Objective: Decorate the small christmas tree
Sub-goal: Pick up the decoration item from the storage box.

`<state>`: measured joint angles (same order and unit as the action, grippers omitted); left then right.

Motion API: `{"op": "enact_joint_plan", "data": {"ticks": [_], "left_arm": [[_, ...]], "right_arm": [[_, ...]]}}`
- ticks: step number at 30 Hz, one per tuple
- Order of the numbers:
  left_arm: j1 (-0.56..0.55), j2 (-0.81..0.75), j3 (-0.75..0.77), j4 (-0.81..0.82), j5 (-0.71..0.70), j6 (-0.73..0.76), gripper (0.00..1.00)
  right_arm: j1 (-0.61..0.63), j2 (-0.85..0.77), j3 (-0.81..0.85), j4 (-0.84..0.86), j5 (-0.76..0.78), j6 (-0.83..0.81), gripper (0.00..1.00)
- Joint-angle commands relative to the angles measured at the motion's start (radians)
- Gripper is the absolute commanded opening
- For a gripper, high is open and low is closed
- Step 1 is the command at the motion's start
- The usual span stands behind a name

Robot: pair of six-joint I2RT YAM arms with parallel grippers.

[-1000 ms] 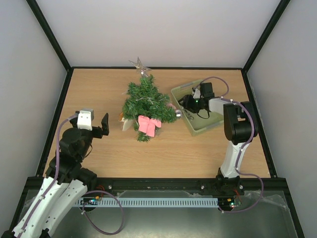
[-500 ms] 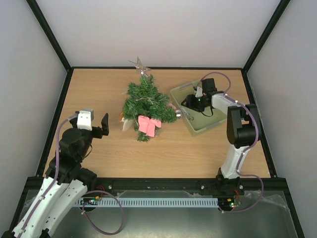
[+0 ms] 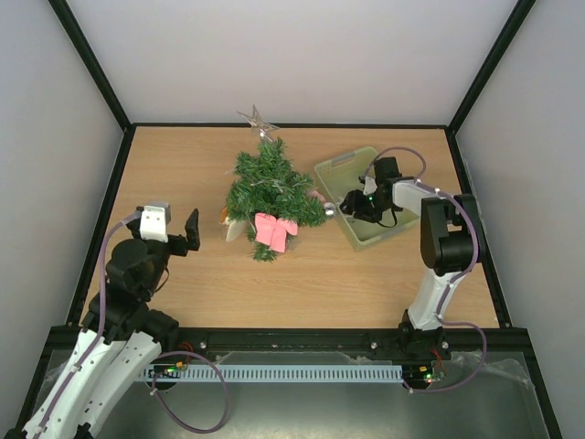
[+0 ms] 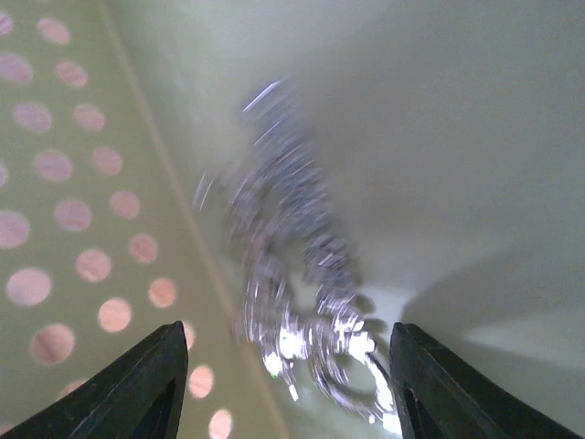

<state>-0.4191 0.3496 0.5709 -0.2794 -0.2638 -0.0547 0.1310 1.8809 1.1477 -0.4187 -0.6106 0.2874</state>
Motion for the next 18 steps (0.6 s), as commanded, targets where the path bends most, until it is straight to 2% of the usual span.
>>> {"op": "enact_joint_plan", "data": {"ticks": [1,9,18], "left_arm": [[-0.004,-0.011,0.005,0.003,-0.011,0.008,1.0],[-0.006,-0.006,0.008,0.0,-0.008,0.007,1.0],[-0.007,-0.003,0.008,0.0,-0.008,0.006,1.0]], "right_arm": [[-0.002,-0.015,-0.074,0.021,-0.133,0.016,0.59],[-0.002,-0.069,-0.159,0.219,-0.281,0.145,0.57],[0.001,-0.103,-0.208,0.409,-0.247,0.263,0.54]]}}
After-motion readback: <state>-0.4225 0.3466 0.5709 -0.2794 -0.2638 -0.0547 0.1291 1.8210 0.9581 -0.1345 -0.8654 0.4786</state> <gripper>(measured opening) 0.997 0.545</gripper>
